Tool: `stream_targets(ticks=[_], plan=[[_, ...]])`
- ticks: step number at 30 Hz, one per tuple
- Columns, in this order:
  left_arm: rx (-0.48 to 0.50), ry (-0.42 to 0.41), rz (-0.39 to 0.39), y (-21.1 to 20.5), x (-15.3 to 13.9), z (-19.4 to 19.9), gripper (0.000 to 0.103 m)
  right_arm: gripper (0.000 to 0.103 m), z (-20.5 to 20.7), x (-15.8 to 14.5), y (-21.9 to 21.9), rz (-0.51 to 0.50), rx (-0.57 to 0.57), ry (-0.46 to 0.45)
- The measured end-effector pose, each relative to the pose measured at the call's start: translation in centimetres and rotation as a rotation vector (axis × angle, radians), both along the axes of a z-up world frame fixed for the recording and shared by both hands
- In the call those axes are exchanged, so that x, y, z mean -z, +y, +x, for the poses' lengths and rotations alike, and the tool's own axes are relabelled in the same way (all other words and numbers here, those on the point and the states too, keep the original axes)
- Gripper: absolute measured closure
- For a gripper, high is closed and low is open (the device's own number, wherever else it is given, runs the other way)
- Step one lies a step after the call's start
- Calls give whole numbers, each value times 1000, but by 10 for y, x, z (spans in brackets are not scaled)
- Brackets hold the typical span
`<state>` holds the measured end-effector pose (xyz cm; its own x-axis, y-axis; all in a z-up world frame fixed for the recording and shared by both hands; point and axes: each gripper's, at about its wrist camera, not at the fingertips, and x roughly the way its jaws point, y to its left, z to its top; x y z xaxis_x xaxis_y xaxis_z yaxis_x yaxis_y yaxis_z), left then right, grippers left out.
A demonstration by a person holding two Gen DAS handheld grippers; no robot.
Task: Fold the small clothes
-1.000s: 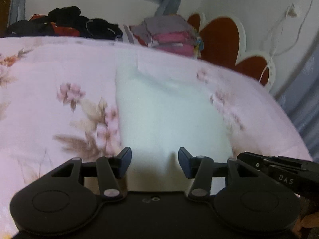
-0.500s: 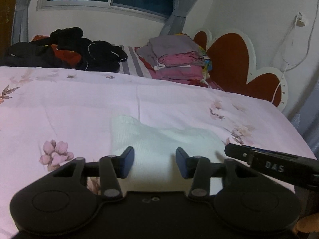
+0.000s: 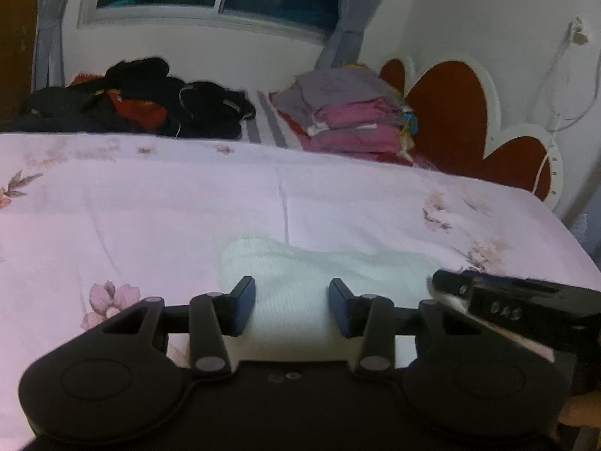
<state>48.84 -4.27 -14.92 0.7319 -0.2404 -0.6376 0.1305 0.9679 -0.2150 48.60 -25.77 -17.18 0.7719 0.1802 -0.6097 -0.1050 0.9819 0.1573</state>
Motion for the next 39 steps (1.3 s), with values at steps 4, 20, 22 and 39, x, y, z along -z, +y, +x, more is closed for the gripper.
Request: stream_targets(ticks=[4,20,22,39], plan=[[-13,33,23,-1,12,11,57,69,16,4,8,-28,9,17],[-32,53,43,-1,5,6,50,69,11,-6,-7,42,20,23],[-35,48,41,1,2,0,48,69,3,-15,-6,50,11,9],[13,76,80,0,1,-63,47,69,-100,-5,20,-42,-123,24]])
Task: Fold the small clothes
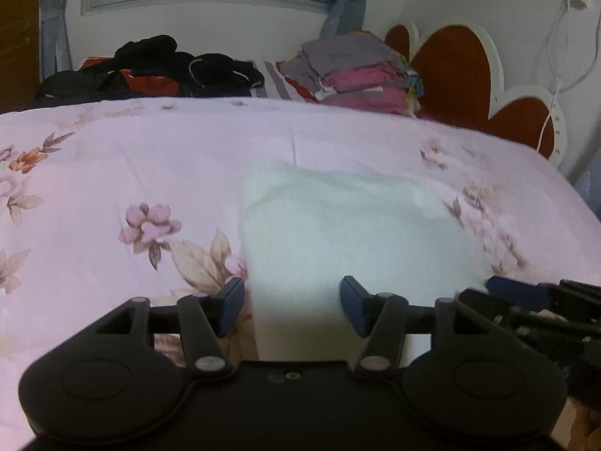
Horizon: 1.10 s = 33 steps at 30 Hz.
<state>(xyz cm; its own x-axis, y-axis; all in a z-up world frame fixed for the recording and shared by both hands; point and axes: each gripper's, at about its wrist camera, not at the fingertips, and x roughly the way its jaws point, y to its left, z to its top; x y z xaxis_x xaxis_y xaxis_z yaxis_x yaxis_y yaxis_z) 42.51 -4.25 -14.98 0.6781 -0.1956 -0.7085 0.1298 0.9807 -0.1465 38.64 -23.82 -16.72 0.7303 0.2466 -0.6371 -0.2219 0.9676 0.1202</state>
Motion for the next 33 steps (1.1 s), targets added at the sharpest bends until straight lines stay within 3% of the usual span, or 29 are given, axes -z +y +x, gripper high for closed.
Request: stream_targets(ticks=[2,6,13,20,24,33], plan=[[0,-2,17,-4,1,-1,47,69,3,12,0,-40,28,36],[2,8,30,-8,-3,-6,47,69,2,7,-14,26,66,60],[14,35,33,-10,-7,-26,47,69,-34,-11,-17,46,33,43],[26,69,58,-16,3,-48,47,69,-61,1,-16,33,6,96],[19,87,53,-16,9,-56,44,69,-64,20,-21,14,34,154],[19,89,45,-14,-1,-55,41,69,-64,9,-28,49,45,159]])
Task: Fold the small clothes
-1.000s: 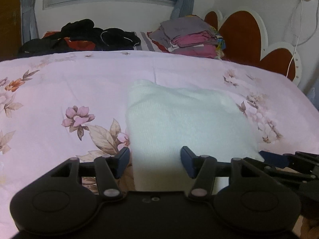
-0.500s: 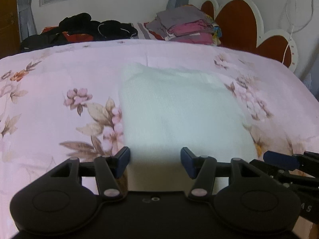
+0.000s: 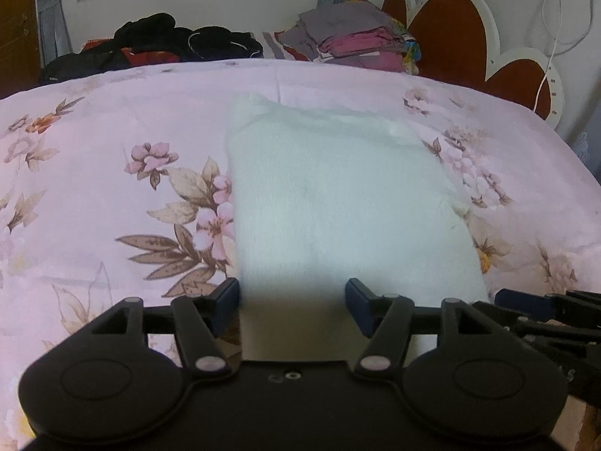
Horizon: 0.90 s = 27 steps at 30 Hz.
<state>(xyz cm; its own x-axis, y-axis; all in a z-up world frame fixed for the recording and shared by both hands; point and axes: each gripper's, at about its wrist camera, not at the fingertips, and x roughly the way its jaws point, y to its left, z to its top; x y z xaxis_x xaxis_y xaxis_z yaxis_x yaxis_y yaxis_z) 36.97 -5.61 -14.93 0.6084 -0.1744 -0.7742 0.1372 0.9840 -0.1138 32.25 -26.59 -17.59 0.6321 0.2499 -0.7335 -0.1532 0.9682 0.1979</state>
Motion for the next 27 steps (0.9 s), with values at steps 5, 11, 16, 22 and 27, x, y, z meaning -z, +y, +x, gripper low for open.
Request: stream_targets(ticks=[5,11,16,22,27], plan=[[-32,-22,-58,8,-15,14,27,69,18,-16,-13,95,27,-29],[-68,-10,-120,19,-16,41,25,54,54,-20,-22,169,65,-30],[-70,22,-159,22,-2,60,25,26,86,-11,-26,221,85,-23],[-55,82,-239,26,18,75,25,26,115,18,-31,310,90,62],[-21,82,-254,20,22,78,26,33,116,24,-28,356,83,45]])
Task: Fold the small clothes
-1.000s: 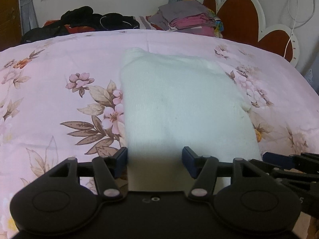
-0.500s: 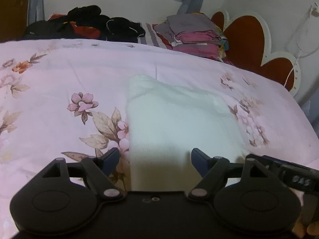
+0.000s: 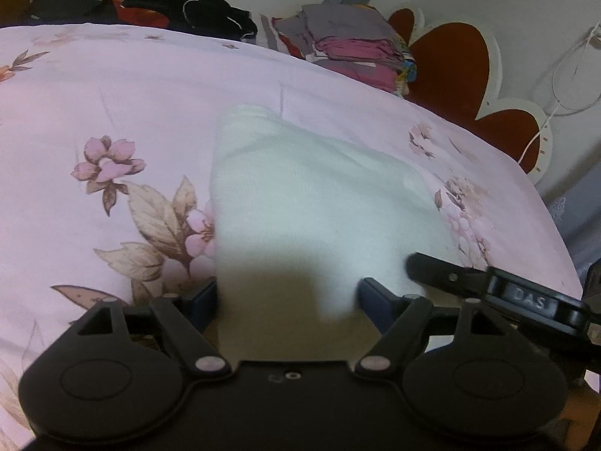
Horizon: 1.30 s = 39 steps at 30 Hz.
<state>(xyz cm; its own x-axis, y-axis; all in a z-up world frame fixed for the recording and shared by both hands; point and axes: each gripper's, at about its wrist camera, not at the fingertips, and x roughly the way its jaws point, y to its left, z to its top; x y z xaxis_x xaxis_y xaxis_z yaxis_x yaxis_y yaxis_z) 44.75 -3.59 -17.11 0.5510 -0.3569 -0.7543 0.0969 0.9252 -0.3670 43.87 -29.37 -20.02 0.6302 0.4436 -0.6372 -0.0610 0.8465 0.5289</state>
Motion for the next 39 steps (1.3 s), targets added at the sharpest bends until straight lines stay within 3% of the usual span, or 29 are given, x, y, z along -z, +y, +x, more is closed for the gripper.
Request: stream_targets(ticks=[1,2,4,7,10,16,25,30,39], plan=[[-1,-1,-1,-1,0,0,30,41,0,0,3,3,-4,-3],[-2,-1,-2,-1,0,0,34,44,0,-1,5,3,-9,-6],[-6,-1,-13,1,-2,0,49,52,-1,-2,4,14,-15,-5],[-2,-22,4,-2,-9,-4,61,67,-1,-3,-2,69,-22,10],[0,-53,38,-4,-18,-10,66,69,-7,-12,-3,62,-25,-13],[3,-96,55,-1,-42,-23,67,70,-19,-36,0,94,-37,-54],[-9,-149,81,40,-81,-53,68,70,-41,-81,55,126,-84,-112],[-9,-177,82,92,-96,-71,68,70,-59,-99,108,125,-99,-135],[17,-195,80,225,-110,-95,68,70,-92,-115,245,123,-71,-151]])
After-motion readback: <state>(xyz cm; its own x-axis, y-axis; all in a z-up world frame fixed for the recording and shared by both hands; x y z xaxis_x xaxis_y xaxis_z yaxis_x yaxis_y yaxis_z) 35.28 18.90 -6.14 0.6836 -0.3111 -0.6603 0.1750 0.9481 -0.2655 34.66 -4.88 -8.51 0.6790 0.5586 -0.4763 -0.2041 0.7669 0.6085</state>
